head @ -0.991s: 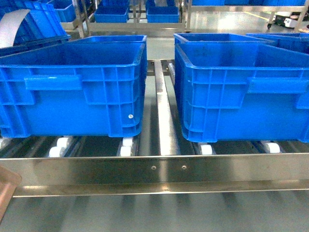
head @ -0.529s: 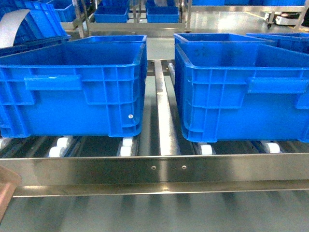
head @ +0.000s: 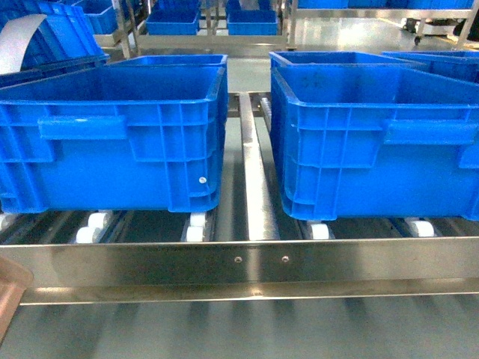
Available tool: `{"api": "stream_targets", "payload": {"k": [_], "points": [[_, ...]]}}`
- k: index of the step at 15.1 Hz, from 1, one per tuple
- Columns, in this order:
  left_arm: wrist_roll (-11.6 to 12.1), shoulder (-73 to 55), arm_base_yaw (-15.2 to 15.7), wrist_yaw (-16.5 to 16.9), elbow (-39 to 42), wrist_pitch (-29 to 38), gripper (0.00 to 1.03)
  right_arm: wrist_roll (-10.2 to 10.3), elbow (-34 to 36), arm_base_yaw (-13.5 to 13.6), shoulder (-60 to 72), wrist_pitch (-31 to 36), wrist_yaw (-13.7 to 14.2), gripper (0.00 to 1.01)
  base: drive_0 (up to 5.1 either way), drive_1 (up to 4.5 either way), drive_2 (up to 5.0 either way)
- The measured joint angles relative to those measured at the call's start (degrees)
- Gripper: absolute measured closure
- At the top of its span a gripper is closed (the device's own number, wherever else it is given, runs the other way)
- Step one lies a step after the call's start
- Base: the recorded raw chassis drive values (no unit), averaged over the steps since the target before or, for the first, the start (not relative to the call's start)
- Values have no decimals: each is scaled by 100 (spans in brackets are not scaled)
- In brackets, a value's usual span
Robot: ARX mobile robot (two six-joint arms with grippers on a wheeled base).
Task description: Place part in tray to right shelf
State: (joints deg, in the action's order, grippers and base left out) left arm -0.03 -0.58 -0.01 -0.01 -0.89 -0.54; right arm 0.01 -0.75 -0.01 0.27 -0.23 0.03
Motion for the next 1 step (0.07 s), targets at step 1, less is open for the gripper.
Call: {"api": "stream_targets", "payload": {"k": [1], "points": [[2,0,0,0,0,0,90,0,0,0,0,0,-2,3,0,0,0]]}}
